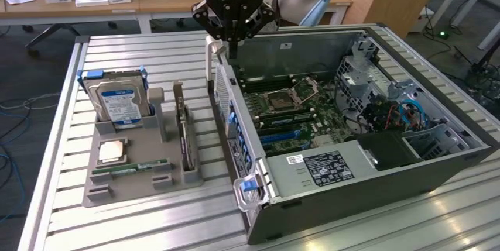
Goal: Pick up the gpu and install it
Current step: 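Reach for the gpu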
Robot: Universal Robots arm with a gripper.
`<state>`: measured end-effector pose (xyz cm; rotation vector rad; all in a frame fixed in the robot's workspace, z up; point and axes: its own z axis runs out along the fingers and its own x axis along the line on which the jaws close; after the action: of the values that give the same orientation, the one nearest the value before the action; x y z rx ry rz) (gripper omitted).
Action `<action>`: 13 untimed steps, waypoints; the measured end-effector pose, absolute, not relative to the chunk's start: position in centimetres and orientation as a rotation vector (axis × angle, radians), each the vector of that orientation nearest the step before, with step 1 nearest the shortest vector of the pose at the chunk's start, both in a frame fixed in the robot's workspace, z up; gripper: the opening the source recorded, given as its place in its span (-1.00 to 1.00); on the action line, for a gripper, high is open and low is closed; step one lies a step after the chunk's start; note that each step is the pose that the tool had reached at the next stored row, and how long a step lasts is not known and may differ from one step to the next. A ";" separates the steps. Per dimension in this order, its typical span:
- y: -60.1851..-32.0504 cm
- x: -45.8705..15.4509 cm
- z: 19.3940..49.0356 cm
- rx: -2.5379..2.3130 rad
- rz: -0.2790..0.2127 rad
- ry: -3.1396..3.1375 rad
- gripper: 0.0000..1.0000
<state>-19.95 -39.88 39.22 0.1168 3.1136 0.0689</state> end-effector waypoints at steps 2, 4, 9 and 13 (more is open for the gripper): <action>-39.9 -20.4 39.2 0.117 0.069 3.114 -0.79; -39.9 -20.8 39.2 0.116 0.069 3.114 -0.79; -39.9 -21.9 39.2 0.117 0.069 3.114 -0.79; -39.9 -22.5 39.2 0.117 0.069 3.114 -0.79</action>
<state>-22.55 -39.87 39.15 0.1166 3.1137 0.0688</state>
